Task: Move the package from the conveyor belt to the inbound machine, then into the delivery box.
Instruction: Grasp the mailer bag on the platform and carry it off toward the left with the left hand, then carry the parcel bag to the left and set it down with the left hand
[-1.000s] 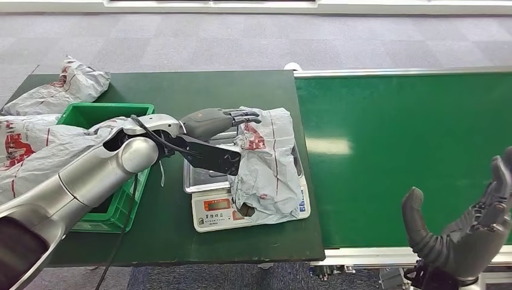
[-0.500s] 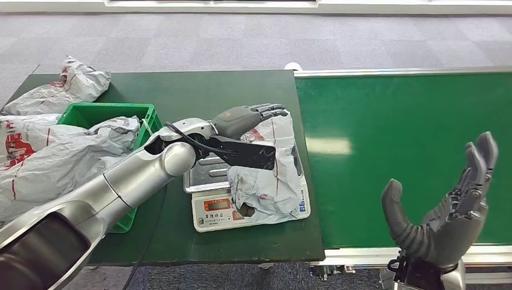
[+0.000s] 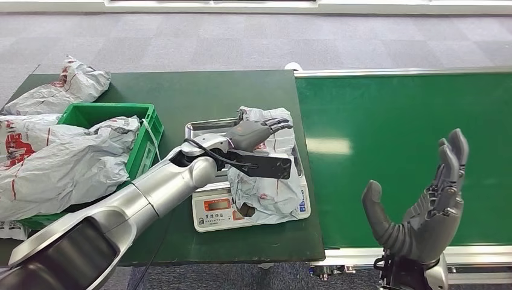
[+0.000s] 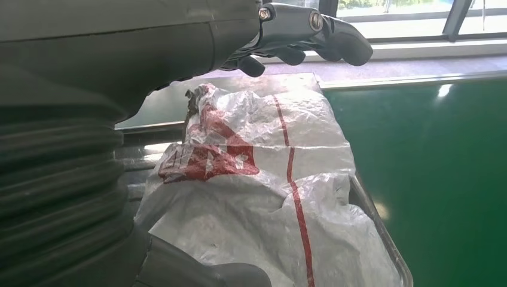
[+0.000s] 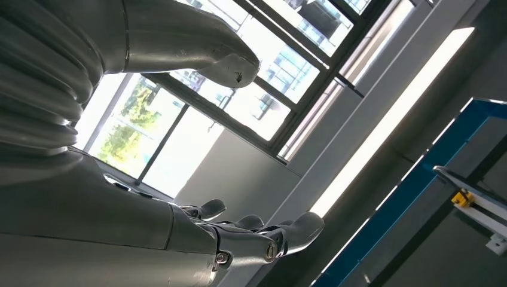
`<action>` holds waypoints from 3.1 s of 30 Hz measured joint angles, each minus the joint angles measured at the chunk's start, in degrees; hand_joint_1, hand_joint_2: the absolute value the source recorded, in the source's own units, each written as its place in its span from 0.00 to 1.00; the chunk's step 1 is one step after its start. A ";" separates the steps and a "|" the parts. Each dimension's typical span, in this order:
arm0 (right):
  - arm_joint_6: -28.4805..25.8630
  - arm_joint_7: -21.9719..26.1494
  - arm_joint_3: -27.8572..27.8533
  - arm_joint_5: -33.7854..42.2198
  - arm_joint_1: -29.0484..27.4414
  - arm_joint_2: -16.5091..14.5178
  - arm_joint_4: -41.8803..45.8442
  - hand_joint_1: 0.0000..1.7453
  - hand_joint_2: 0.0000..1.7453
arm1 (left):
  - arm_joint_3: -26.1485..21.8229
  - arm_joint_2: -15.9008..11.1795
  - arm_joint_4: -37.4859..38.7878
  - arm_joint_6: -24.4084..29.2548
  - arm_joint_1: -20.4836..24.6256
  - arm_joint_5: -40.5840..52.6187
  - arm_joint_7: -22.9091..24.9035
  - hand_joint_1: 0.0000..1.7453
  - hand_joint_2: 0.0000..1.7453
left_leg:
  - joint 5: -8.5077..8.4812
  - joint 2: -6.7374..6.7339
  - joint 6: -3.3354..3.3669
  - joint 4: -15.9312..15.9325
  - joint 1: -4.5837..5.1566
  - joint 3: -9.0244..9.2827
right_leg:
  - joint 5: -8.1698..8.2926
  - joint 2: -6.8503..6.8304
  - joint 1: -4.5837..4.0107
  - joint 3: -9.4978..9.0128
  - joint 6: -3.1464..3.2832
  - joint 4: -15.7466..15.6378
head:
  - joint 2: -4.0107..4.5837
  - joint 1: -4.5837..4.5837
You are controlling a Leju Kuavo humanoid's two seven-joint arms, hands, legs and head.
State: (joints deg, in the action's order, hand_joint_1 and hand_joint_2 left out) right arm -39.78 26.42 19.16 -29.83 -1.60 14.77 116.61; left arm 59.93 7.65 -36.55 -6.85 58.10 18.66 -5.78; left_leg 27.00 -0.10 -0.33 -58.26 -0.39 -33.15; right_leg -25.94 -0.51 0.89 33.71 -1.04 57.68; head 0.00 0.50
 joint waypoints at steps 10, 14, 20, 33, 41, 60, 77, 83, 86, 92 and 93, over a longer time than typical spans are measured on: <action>2.34 0.45 1.23 3.10 1.25 0.32 -0.51 0.00 1.00 | 0.04 1.54 5.81 0.60 -4.05 3.04 -0.04 0.00 1.00 | 0.00 -0.02 0.00 0.01 0.00 0.01 | 0.00 0.02 0.00 -0.01 0.00 0.00 | 0.00 0.01; 3.43 0.70 1.94 3.68 1.77 0.32 -1.09 0.00 1.00 | 0.04 1.87 7.98 1.93 -6.80 3.81 -0.47 0.00 1.00 | 0.00 -0.01 0.00 0.01 0.00 0.01 | 0.00 0.01 0.00 -0.02 0.00 0.00 | 0.00 0.01; 5.24 0.16 2.22 1.82 1.77 -0.15 -1.20 0.00 1.00 | -0.02 1.88 10.09 2.66 -8.86 4.76 -0.26 0.25 1.00 | 0.02 -0.01 0.01 0.03 -0.01 0.07 | -0.02 0.00 -0.01 -0.11 0.00 0.00 | 0.00 0.01; 8.02 -0.61 2.24 -0.22 1.47 -2.55 -1.11 0.00 1.00 | -2.45 0.77 9.68 3.64 -9.48 8.17 -0.51 1.00 1.00 | -0.01 -0.05 0.01 0.04 -0.01 0.30 | 0.02 0.00 -0.01 -0.32 -0.01 0.00 | 0.00 0.01; 7.58 -0.26 2.24 0.25 1.05 -2.57 -1.11 0.00 1.00 | -4.42 -0.84 7.09 4.42 -9.91 9.89 -0.53 1.00 1.00 | -0.02 -0.07 0.01 0.04 -0.01 0.32 | 0.03 0.02 -0.02 -0.30 -0.01 0.00 | 0.00 0.01; 3.18 1.36 -1.88 2.37 -7.72 -1.03 3.61 0.00 1.00 | -17.03 -28.76 -41.46 -9.53 -9.46 10.03 2.80 1.00 1.00 | -0.14 -0.05 -0.20 0.08 -0.15 -0.15 | 0.04 0.09 -0.13 0.24 0.18 0.04 | 0.00 0.00; -0.22 3.54 -7.22 2.65 -19.78 0.38 8.89 0.00 1.00 | -28.58 -48.13 -39.32 2.17 -0.23 10.15 6.52 1.00 1.00 | -0.09 -0.53 -0.37 0.23 -0.16 -0.04 | -0.02 0.57 -0.27 0.40 0.33 0.07 | 0.00 0.02; -0.22 3.37 -8.14 2.89 -21.29 0.87 9.59 0.00 1.00 | -34.30 -53.75 -27.49 6.00 -3.88 10.66 6.34 1.00 1.00 | -0.09 -0.59 -0.43 0.25 -0.17 -0.04 | -0.06 0.61 -0.29 0.43 0.39 0.10 | 0.00 0.02; -0.21 3.36 -8.14 3.08 -21.29 1.29 9.57 0.00 1.00 | -36.53 -54.85 -23.93 6.70 -6.50 10.94 6.65 1.00 1.00 | -0.09 -0.56 -0.42 0.25 -0.17 -0.06 | -0.06 0.59 -0.26 0.42 0.40 0.10 | 0.00 0.02; -0.20 3.30 -8.13 3.09 -20.71 1.98 9.57 0.00 1.00 | -39.88 -55.52 -19.17 7.09 -11.46 11.55 6.80 1.00 1.00 | -0.08 -0.54 -0.42 0.24 -0.15 -0.10 | -0.06 0.57 -0.23 0.44 0.39 0.09 | 0.00 0.02; -0.20 3.27 -8.11 3.06 -20.49 2.08 9.57 0.00 1.00 | -40.43 -55.48 -18.67 7.13 -12.43 11.70 6.66 0.99 1.00 | -0.07 -0.54 -0.42 0.24 -0.14 -0.10 | -0.06 0.57 -0.23 0.45 0.39 0.08 | 0.00 0.03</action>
State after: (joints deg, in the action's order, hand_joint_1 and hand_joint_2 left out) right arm -39.98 29.69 11.04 -26.77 -22.09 16.85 126.18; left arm 19.50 -47.83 -55.22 0.28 45.67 30.36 0.88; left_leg 26.92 -0.65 -0.75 -58.02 -0.54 -33.25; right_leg -26.00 0.07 0.66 34.15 -0.65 57.77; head 0.00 0.52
